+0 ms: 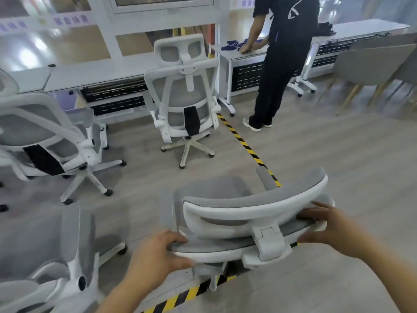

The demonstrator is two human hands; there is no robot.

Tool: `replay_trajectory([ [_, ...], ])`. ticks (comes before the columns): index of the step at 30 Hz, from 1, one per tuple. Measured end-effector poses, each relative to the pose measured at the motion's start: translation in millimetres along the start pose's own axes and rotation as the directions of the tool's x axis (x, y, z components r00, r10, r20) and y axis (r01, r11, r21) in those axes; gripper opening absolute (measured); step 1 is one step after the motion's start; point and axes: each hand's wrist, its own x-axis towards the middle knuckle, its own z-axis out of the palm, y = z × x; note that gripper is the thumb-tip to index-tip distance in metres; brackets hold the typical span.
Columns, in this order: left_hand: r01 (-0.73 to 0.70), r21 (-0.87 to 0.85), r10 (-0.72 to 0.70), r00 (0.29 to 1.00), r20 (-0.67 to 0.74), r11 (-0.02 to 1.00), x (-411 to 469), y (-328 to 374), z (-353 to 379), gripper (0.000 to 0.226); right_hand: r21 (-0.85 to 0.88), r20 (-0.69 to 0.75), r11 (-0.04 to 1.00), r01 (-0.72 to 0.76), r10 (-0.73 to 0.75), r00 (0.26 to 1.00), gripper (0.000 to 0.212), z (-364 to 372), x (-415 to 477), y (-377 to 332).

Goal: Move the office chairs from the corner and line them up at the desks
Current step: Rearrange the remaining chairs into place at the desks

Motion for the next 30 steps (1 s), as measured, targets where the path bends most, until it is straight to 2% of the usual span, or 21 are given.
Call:
replay_trajectory([
  [2, 0.031, -0.074, -0.034, 0.999, -0.034, 0.997, 4, 3, 4, 0.056, 0.056, 0.027, 0.997, 0.053, -0.055, 0.998, 0.062, -7, 15, 6],
  [4, 0.056, -0.116, -0.065, 0.995, -0.076, 0.992, 7, 9, 12, 0.054, 0.026, 0.03, 0.996, 0.086, -0.087, 0.996, 0.053, -18, 30, 8],
  [5, 0.066, -0.123, -0.082, 0.989, -0.126, 0.99, 8, 13, 18, 0.052, -0.02, 0.023, 0.994, 0.105, -0.105, 0.994, 0.056, -24, 39, 9],
  [7, 0.086, -0.118, -0.116, 0.952, -0.284, 0.989, 8, 23, 34, 0.044, -0.145, 0.001, 0.977, 0.155, -0.156, 0.988, 0.075, -34, 61, 14],
  [10, 0.057, -0.105, -0.104, 0.849, -0.518, 0.993, 6, 47, 62, 0.041, -0.232, 0.0, 0.94, 0.251, -0.258, 0.966, 0.094, -41, 93, 25],
  [12, 0.05, -0.17, -0.143, 0.79, -0.596, 0.984, 10, 71, 85, 0.04, -0.285, 0.021, 0.91, 0.302, -0.309, 0.951, 0.094, -50, 108, 29],
  [14, 0.041, -0.319, -0.249, 0.72, -0.647, 0.947, 14, 104, 105, 0.036, -0.36, 0.034, 0.865, 0.349, -0.362, 0.932, 0.089, -59, 119, 33],
  [16, 0.033, -0.459, -0.373, 0.637, -0.675, 0.888, 22, 140, 123, 0.051, -0.406, 0.049, 0.821, 0.401, -0.418, 0.907, 0.085, -67, 129, 41],
  [18, 0.066, -0.598, -0.518, 0.581, -0.628, 0.799, 34, 171, 138, 0.075, -0.417, 0.089, 0.789, 0.452, -0.459, 0.884, 0.081, -72, 138, 52],
  [21, 0.061, -0.703, -0.624, 0.52, -0.584, 0.709, 59, 199, 156, 0.097, -0.382, 0.113, 0.743, 0.55, -0.553, 0.825, 0.073, -82, 154, 70],
  [23, 0.046, -0.732, -0.661, 0.472, -0.584, 0.68, 73, 212, 162, 0.101, -0.308, 0.201, 0.716, 0.627, -0.595, 0.778, 0.075, -99, 163, 70],
  [24, 0.046, -0.733, -0.666, 0.458, -0.589, 0.679, 76, 217, 163, 0.1, -0.215, 0.271, 0.746, 0.63, -0.574, 0.773, 0.072, -110, 169, 70],
  [26, 0.061, -0.721, -0.664, 0.448, -0.598, 0.69, 81, 224, 163, 0.095, 0.039, 0.412, 0.847, 0.529, -0.496, 0.764, 0.042, -142, 184, 61],
  [27, 0.066, -0.714, -0.661, 0.445, -0.604, 0.697, 83, 224, 163, 0.093, 0.15, 0.421, 0.868, 0.474, -0.49, 0.764, 0.025, -156, 195, 57],
  [28, 0.064, -0.714, -0.66, 0.447, -0.604, 0.697, 83, 224, 163, 0.092, 0.223, 0.371, 0.866, 0.447, -0.5, 0.783, 0.016, -168, 209, 52],
  [30, 0.066, -0.725, -0.67, 0.447, -0.592, 0.685, 86, 221, 159, 0.091, 0.297, 0.189, 0.827, 0.477, -0.541, 0.82, 0.021, -183, 237, 38],
])
